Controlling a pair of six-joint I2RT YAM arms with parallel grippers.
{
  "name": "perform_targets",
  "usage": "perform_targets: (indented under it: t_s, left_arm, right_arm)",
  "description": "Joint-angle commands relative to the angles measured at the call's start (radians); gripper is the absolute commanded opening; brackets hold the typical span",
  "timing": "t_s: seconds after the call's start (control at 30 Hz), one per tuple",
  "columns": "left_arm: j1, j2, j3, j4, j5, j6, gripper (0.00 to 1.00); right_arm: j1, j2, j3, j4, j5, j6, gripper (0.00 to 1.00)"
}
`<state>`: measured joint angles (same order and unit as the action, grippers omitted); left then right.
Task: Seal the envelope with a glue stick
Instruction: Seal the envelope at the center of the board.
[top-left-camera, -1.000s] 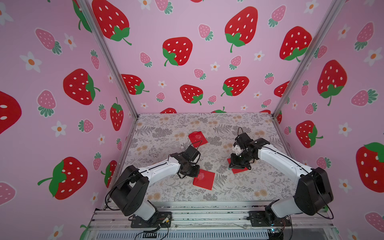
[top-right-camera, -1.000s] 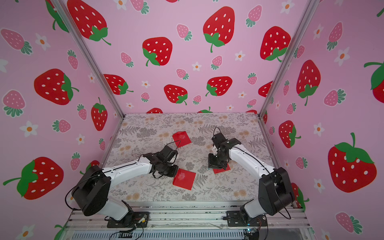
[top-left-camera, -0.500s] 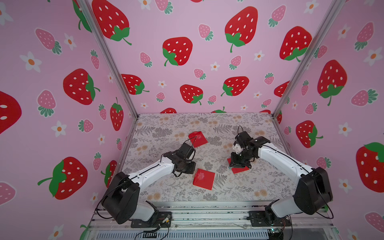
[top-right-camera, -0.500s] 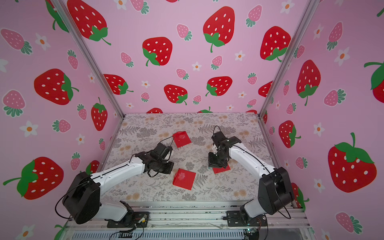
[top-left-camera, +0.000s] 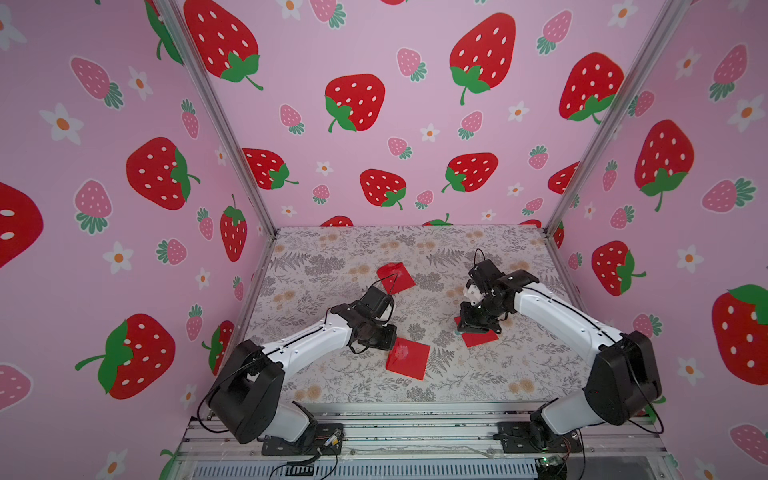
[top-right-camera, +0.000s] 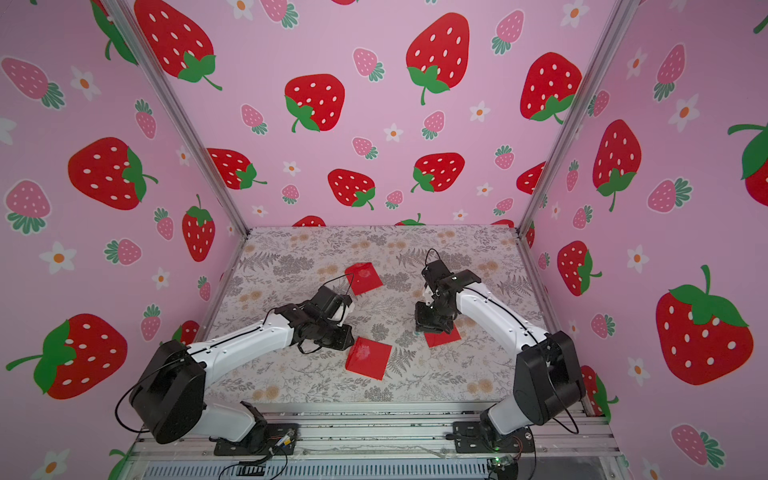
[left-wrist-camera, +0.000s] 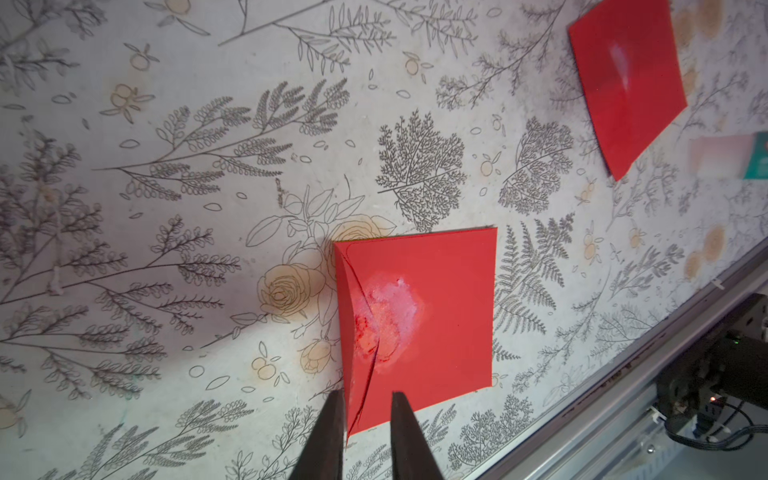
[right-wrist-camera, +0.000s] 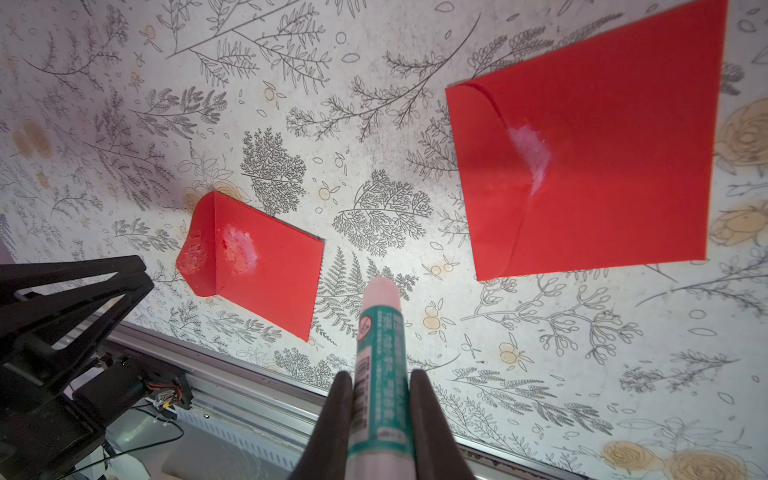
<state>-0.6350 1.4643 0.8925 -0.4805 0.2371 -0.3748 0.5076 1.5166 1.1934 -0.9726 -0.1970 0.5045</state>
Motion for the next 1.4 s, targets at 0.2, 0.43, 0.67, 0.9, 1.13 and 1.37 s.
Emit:
perform_targets:
  t_s: [0.2,0.43,0.67,0.9,1.13,1.37]
  left_arm:
    - [-0.009,0.067,-0.008,0.016,0.028,0.01,0.21]
    - [-0.015,0.086,-0.011,0.015,0.009,0.012,0.11]
    - [-0.015,0.039,-0.004,-0.047,-0.076,0.036,0.0]
    - [-0.015,0.017,0.009,-0.096,-0.118,0.042,0.0]
    - [-0.057,0.099,0.044,-0.054,-0.061,0.013,0.0]
    - [-0.092,0.15,0.066,-0.016,-0.039,-0.021,0.01]
  right_arm:
    - [-0.001,0.002,-0.004,-0.023,0.004,-0.009,0.0]
    - [-0.002,-0.002,-0.006,-0.025,0.004,-0.012,0.0]
    - [-0.002,-0.013,-0.015,-0.028,0.012,-0.009,0.0]
    - [-0.002,0.003,-0.002,-0.031,0.008,-0.018,0.0]
    - [-0.001,0.004,-0.02,-0.021,0.01,-0.014,0.0]
    - [-0.001,0.012,-0.033,-0.011,-0.002,-0.018,0.0]
